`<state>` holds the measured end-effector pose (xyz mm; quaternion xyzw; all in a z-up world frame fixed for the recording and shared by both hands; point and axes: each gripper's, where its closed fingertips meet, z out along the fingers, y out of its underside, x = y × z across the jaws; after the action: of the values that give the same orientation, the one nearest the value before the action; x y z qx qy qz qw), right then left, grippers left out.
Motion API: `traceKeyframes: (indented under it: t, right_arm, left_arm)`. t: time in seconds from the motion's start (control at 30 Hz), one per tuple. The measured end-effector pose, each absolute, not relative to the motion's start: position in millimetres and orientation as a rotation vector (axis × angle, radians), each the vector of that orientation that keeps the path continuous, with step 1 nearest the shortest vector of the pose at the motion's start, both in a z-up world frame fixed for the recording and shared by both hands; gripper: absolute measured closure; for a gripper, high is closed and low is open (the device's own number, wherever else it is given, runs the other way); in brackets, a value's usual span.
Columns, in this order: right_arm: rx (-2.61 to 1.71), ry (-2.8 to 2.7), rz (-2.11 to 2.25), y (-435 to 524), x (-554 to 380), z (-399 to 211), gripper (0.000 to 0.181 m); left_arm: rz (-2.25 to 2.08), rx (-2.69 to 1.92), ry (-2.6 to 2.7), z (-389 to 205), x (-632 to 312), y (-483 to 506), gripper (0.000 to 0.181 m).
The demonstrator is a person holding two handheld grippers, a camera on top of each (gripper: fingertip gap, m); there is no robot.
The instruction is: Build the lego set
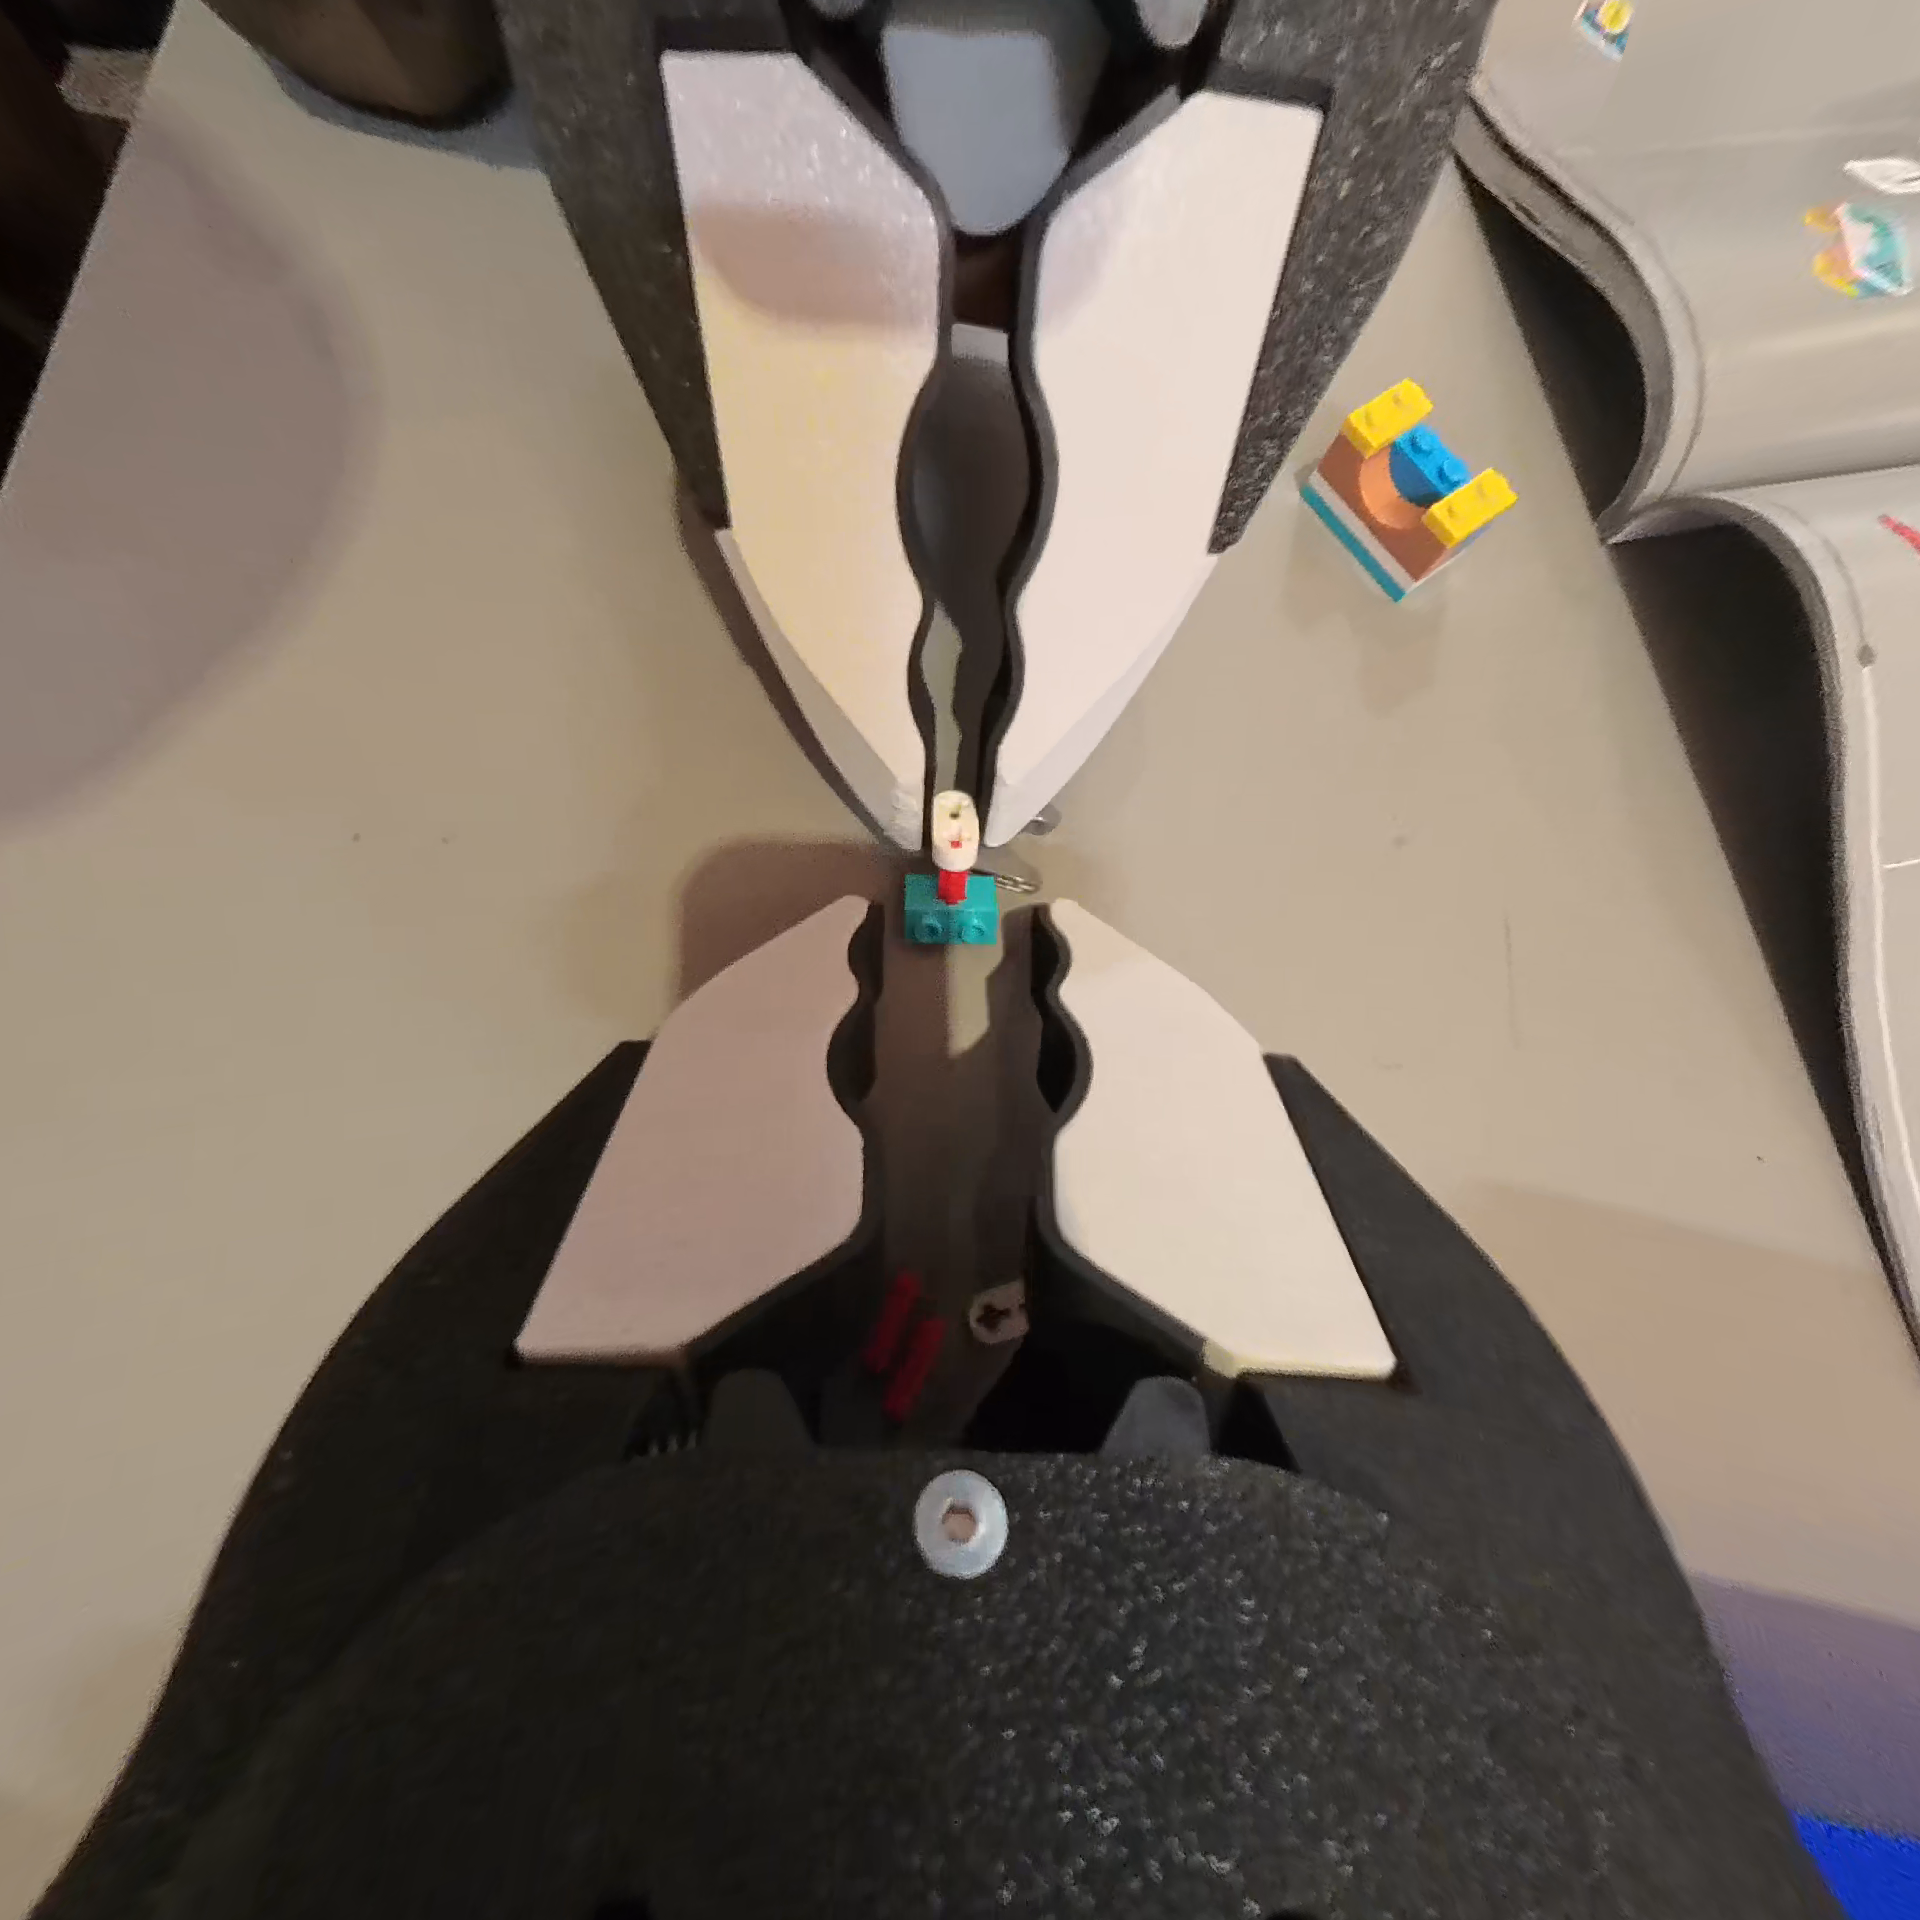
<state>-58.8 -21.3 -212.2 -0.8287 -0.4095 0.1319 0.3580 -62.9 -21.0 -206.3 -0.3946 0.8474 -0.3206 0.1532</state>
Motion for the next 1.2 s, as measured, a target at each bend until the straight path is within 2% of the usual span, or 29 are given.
traceKeyframes:
  t: [0.13,1.0,1.2]
  right_arm:
    - [-2.133,-1.069,0.343,-22,-61,-212,0.164]
    - [-2.08,-1.046,0.329,-19,-63,-205,0.165]
    - [-2.054,-0.998,0.369,-17,-61,-198,0.165]
  left_arm:
    - [-0.91,-1.12,2.438,-206,-63,-22,0.174]
    - [-0.849,-1.07,2.413,-202,-62,-21,0.174]
    - [-0.88,-1.088,2.358,-195,-58,-17,0.167]
